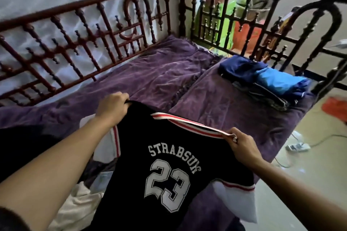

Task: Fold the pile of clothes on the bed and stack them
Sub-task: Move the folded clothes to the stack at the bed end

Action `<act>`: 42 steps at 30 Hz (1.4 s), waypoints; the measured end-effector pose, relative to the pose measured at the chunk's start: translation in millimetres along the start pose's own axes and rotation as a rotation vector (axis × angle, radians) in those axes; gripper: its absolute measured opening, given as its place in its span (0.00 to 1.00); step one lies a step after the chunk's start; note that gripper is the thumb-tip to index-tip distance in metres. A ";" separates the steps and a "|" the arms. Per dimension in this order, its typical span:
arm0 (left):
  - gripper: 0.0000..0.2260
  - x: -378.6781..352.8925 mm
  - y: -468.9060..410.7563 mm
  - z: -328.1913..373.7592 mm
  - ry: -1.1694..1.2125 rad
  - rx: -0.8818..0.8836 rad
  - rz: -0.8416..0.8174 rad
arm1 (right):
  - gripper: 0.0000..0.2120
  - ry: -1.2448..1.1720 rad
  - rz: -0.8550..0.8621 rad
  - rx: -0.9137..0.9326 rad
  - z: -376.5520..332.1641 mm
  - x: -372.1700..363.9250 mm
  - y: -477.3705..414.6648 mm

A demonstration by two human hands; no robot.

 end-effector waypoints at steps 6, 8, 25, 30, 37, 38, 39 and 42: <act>0.07 -131.1 -107.3 92.7 -0.105 0.046 -0.111 | 0.08 0.132 -0.080 -0.122 129.9 -35.0 -125.7; 0.09 -176.4 -138.7 124.7 -0.033 0.092 -0.162 | 0.08 0.159 -0.135 -0.169 167.6 -44.5 -163.9; 0.10 -342.9 -113.5 128.6 0.133 0.628 -0.310 | 0.20 0.559 -0.400 -0.078 251.2 -116.1 -323.8; 0.12 -344.9 23.6 58.0 -0.013 0.935 -0.537 | 0.16 0.385 -0.601 0.297 155.1 -200.2 -310.7; 0.28 -378.8 109.7 -11.4 -0.030 1.264 -0.438 | 0.20 -0.214 -0.733 -0.488 115.6 -342.2 -281.2; 0.32 -383.1 113.4 -17.6 -0.046 1.265 -0.405 | 0.19 -0.267 -0.708 -0.577 115.1 -353.8 -282.4; 0.33 -385.8 115.9 -23.6 -0.077 1.253 -0.383 | 0.17 -0.302 -0.679 -0.648 113.8 -362.3 -285.3; 0.22 -385.2 113.1 -41.9 -0.188 1.152 -0.321 | 0.09 -0.366 -0.654 -0.750 98.7 -372.6 -305.5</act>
Point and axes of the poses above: each hand's wrist, its own y-axis away from the middle knuckle, its own x-axis out of the back of the hand, z = x × y, the point moved 5 cm from there along -y, towards the middle knuckle, and after that the axes turned 9 degrees about z, right-handed, at the moved point
